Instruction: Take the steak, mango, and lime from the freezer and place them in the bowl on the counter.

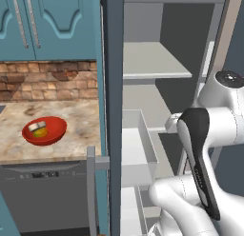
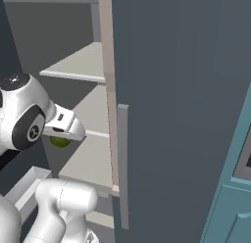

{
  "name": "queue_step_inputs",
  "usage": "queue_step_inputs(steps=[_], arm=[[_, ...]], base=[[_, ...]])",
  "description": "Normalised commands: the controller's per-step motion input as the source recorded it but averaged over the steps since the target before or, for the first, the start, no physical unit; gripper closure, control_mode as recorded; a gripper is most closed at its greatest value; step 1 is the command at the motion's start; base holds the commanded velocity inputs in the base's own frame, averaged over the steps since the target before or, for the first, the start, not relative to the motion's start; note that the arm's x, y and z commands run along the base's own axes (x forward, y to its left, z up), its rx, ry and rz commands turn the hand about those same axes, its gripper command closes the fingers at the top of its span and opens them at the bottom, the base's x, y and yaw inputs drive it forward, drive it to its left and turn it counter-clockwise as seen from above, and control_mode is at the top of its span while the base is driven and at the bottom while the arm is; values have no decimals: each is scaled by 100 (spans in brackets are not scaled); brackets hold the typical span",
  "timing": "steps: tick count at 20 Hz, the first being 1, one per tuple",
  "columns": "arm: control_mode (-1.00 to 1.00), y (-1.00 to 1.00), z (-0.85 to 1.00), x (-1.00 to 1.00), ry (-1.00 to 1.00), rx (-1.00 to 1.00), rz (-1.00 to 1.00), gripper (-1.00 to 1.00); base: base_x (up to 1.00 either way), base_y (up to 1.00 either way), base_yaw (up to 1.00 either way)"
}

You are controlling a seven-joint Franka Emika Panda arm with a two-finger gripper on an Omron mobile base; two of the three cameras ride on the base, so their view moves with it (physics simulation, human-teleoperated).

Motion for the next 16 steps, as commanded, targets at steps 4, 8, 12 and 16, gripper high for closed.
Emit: queue_step_inputs(steps=[4,8,12,16], arm=[[-100,-1,0,-16,2,1,0,100],[100,-6,-1,-30,0,0,0,100],[100,0,0,0,0,0,0,100],[100,0,0,0,0,0,0,100]], base=[[0,0,0],[-20,-9,0],[-100,-60,1],[-100,-49,17]])
